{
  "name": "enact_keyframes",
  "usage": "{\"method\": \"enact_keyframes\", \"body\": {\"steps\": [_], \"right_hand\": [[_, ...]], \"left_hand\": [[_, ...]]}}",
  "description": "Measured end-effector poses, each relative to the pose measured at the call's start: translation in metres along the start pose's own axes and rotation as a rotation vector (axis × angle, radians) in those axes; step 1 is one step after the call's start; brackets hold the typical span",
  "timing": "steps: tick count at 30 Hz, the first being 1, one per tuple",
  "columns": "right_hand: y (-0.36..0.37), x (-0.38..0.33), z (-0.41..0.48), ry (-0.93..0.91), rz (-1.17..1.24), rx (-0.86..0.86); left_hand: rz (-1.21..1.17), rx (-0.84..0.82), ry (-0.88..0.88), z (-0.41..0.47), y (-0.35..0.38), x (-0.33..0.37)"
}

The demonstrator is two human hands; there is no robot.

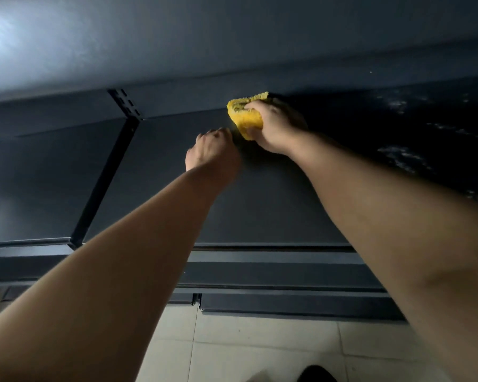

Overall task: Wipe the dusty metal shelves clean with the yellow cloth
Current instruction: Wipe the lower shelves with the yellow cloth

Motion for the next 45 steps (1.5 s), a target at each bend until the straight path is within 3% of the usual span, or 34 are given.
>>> {"method": "enact_keyframes", "body": {"steps": [8,24,27,31,35,39,45], "right_hand": [[0.004,0.008,0.026,0.076,-0.102,0.071],[-0.06,0.102,0.001,0.405,-0.364,0.14],[-0.072,0.112,-0.011,0.404,-0.389,0.177],[-0.081,0.119,-0.024,0.406,-0.408,0.199],[-0.088,0.12,-0.037,0.41,-0.402,0.184],[-0.093,0.115,-0.055,0.377,-0.279,0.145],[-0.081,0.086,-0.083,0.177,-0.175,0.015]], "left_hand": [[0.187,-0.038,0.122,0.004,0.008,0.014],[0.295,-0.108,0.055,-0.003,0.009,0.027],[0.244,-0.092,0.028,-0.007,0.009,0.037],[0.13,-0.095,0.181,-0.021,0.01,0.071],[0.102,-0.137,0.212,-0.028,0.015,0.08],[-0.03,-0.12,0.148,-0.029,0.012,0.073],[-0.13,-0.117,0.012,-0.037,0.003,0.069]]}}
Point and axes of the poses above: each hand's wrist, its own z-axis towards the middle knuckle, its own y-axis out of the palm, x = y × z, the point moved 4 cm from there along z, towards the middle knuckle, and after that the axes turned 10 degrees about x, right-handed, at the moved point
